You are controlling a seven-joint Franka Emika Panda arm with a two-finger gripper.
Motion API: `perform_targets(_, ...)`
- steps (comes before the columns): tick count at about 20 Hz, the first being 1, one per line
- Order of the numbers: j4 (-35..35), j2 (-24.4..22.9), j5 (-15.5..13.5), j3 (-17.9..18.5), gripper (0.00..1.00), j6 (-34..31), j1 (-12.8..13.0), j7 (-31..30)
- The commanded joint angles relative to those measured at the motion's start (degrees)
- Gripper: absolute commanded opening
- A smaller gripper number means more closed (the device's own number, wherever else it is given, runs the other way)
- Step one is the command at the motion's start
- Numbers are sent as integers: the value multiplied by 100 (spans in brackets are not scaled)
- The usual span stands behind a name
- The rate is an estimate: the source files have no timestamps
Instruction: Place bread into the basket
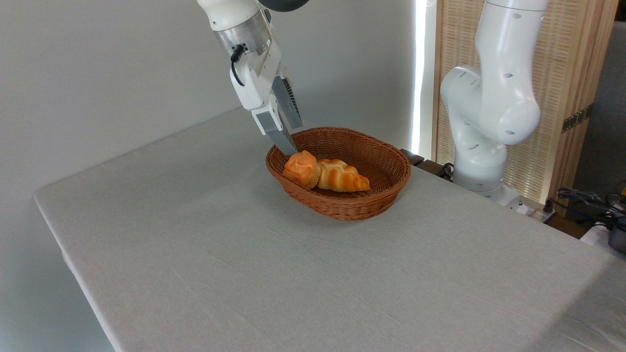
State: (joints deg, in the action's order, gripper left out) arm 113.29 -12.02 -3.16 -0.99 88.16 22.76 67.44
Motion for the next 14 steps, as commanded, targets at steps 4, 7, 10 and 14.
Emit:
perform_targets(4,-106,-72,-10,705,100,1034,-17,-642)
perform_targets(7,-141,-64,51,1038,100,1264,-26,-1257)
perform_targets(10,-141,-20,447,1232,100,1501,-35,-2022)
perform_targets(14,-193,7,456,1391,100,1844,-43,-3233)
